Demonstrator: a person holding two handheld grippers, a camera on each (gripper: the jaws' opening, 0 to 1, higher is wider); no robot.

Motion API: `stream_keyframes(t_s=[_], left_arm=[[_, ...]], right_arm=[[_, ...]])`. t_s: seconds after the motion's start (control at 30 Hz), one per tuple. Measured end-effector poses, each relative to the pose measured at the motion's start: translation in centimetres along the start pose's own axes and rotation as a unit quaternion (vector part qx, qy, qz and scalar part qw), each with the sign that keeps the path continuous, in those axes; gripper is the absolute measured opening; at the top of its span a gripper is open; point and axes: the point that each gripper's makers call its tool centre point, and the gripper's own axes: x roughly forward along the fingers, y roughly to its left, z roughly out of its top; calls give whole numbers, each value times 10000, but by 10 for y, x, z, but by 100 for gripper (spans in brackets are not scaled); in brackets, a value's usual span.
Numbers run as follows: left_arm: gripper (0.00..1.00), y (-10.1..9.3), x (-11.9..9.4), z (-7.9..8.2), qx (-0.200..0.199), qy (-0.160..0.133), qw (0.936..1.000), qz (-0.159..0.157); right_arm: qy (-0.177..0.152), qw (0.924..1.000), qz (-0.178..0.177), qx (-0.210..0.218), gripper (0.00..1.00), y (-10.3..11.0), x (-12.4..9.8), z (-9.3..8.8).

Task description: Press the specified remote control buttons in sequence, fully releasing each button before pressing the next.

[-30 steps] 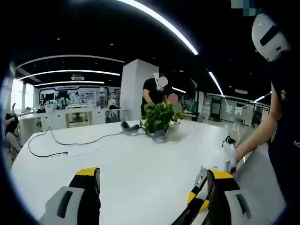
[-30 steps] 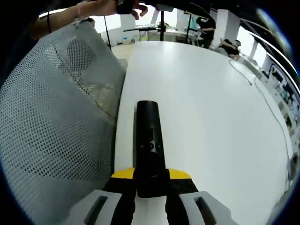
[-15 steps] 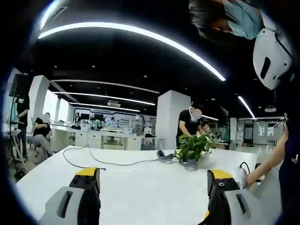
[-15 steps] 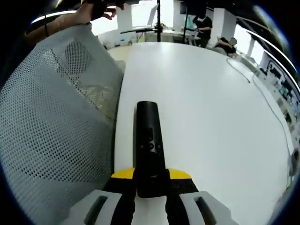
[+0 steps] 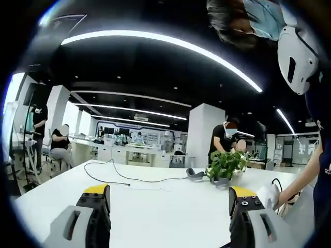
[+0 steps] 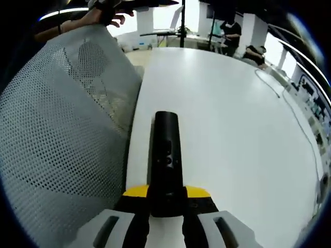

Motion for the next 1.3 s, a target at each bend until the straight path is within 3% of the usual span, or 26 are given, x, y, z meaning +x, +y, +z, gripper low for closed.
stream_keyframes(t_s=[0.17,0.3,0.4,0.77,1.3], left_arm=[[100,8,-2,-1,-290,-30,9995,92],[100,7,-2,-2,-197,2,9998,98],[100,6,-1,-6,-136,101,9998,67],[100,5,-2,-7,-103,143,9998,41],[100,2,-2,-10,-108,237,9997,-20]], right_arm=[[10,9999,96,57,20,-9,1,2],[137,9999,70,-49,20,-25,2,3],[153,9997,57,192,20,-38,2,5],[354,9994,-56,15,20,-84,2,3],[409,9991,-102,89,20,-145,2,3]])
